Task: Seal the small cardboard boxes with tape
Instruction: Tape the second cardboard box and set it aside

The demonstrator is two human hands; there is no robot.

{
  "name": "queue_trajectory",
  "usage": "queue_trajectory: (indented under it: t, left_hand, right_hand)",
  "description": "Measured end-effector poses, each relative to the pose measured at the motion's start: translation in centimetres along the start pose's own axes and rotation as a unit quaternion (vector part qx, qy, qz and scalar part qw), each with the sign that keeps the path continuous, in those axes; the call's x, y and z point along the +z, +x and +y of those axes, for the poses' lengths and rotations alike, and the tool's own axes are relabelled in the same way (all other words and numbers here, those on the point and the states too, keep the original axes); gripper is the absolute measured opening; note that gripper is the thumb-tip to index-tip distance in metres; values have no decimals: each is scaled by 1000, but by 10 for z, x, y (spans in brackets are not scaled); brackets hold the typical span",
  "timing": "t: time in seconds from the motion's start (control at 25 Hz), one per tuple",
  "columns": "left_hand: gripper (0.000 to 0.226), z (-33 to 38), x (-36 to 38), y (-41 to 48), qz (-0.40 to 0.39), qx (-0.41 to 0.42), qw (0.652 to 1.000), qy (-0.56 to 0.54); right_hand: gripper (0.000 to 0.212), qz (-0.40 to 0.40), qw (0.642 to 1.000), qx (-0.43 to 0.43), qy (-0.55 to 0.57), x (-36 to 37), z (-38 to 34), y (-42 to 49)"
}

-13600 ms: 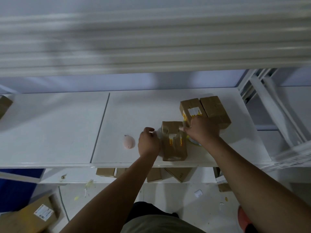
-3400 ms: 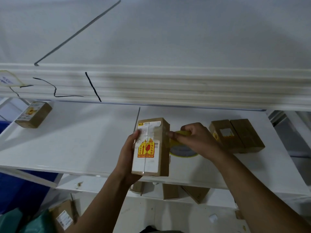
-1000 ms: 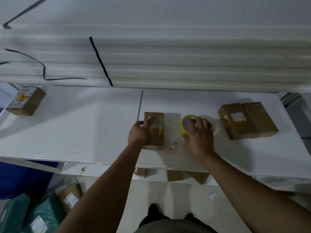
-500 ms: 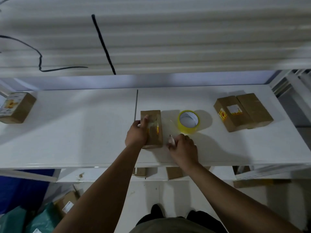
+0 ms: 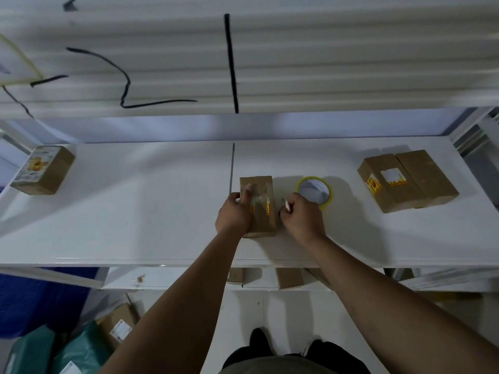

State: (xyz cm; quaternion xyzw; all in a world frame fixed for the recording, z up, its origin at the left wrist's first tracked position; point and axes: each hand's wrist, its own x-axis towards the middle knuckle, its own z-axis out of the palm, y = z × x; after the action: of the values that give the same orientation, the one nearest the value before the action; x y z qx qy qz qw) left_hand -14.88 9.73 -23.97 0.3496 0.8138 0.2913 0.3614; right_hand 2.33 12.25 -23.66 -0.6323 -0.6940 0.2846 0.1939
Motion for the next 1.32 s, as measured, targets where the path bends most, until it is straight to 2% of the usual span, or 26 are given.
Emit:
queue_trajectory:
  t: [0.24,0.4,0.48,0.56,0.6,0.64,0.76,0.88,1.0,1.08,1.12,1.16,1.24,1.28,1.32]
  left_hand:
    - [77,-5,-4,-1,2,-4,999,-48]
    - [70,-15,-14,-3,-6,3,991,-135]
    - [71,-21,-16,-6,0,9,992,-124]
    - [72,-21,-15,-8,6,9,994,-113]
    - [72,-21,-15,-8,9,10,994,-109]
    - [72,-20,-17,-9,13,11,994,-104]
    - [71,-28,-34,-7,41,-7,993,-107]
    - [67,-45,-57,-4,55,-45,987,-143]
    - [60,-44,-67,-13,33,-26,980,-196]
    - [52,-34,-69,-26,24,5,975,-220]
    - [48,-27,-69,-32,20,23,974,-225]
    - [46,-21,-68,-38,16,41,973,-228]
    - [47,-9,-67,-52,20,75,971,-228]
    - [50,-4,-66,-57,31,84,970,-225]
    - [54,1,-65,-62,44,90,970,-223]
  right_hand:
    - [22,-33,998,43,-15,-5,9,-8]
    - [43,-48,993,51,-90,-20,16,-21]
    - [40,14,993,11,-118,-24,11,-26]
    - [38,116,981,-88,-127,-24,3,-25]
    - [41,121,977,-115,-134,-25,-1,-22]
    - [41,93,978,-116,-144,-27,-3,-16]
    - [30,-3,979,-19,-204,-31,11,-3]
    - [29,-1,979,8,-206,-34,23,-3]
    - [38,53,992,-14,-111,-35,8,-7]
    - [40,65,996,-47,31,-29,-12,-16]
    - [41,41,991,-49,119,-26,-26,-20]
    - [43,-2,975,-30,219,-24,-41,-23]
    - [41,-86,916,19,391,-24,-68,-29]
    - [33,-90,901,17,425,-24,-78,-31]
    - [24,-66,902,2,426,-25,-84,-33]
